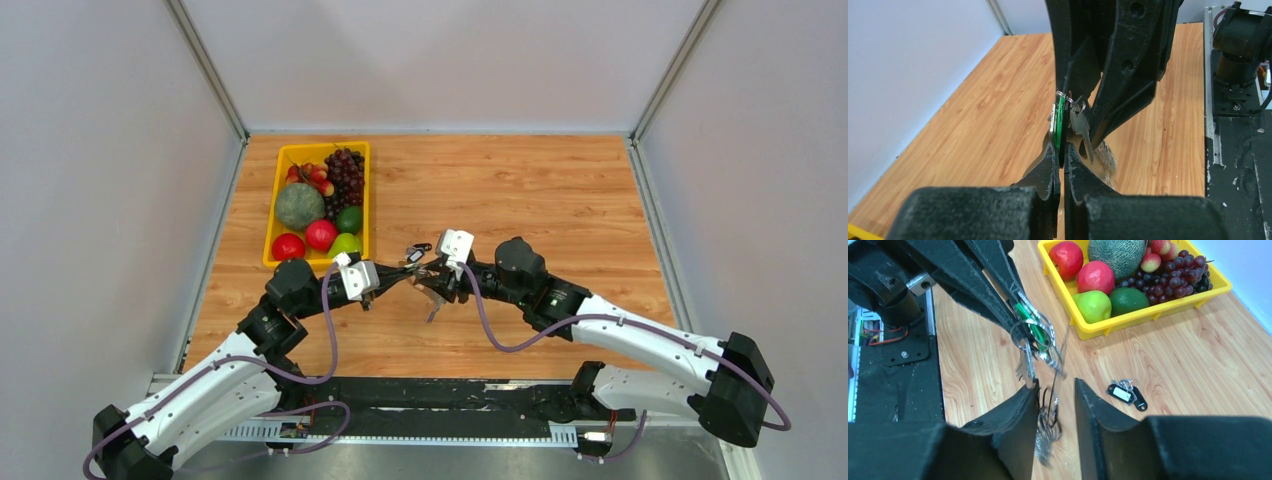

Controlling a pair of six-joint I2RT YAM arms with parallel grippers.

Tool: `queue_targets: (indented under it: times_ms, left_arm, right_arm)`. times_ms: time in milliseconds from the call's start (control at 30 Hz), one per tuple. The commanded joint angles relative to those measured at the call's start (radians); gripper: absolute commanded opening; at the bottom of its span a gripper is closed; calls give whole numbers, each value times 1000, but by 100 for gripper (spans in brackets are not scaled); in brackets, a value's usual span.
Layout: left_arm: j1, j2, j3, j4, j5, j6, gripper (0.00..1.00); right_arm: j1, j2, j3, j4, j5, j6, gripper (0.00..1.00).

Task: Remove the keys from the keyring

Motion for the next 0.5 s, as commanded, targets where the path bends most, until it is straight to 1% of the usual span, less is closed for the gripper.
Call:
queue_targets:
  times_ms: [0, 67, 100, 167, 233, 267, 300, 333, 367, 433, 467]
  left_arm:
    - [-4, -23, 16, 63, 6, -4, 0]
    - [-5, -23, 16, 62, 11, -4, 0]
    - [-5, -23, 17, 61, 13, -4, 0]
    - [-5, -24, 17, 62, 19, -4, 0]
    - [-6, -23, 15, 66, 33, -4, 13]
    - [-6, -22, 12, 72, 37, -11, 28]
    - [-7, -20, 6, 91, 44, -19, 35]
    - [-8, -19, -3, 103, 54, -35, 45]
    - [-8, -21, -7, 120, 63, -39, 48]
    - [-11, -22, -16, 136, 90, -42, 62]
    - [-12, -22, -19, 138, 94, -43, 66]
  right_arm:
    - [4, -27, -25, 68, 46, -35, 26]
    - [4, -41, -34, 75, 64, -38, 7]
    - [4, -50, -39, 84, 79, -38, 1]
    - [5, -69, -47, 101, 116, -41, 0]
    - [5, -94, -55, 126, 159, -54, 0]
    - [4, -106, -57, 143, 180, -67, 0]
    - [4, -115, -57, 159, 196, -85, 0]
    - [4, -121, -57, 177, 211, -116, 0]
    - [3, -124, -54, 195, 222, -142, 0]
    - [4, -128, -47, 232, 232, -208, 0]
    - [3, -130, -47, 253, 232, -239, 0]
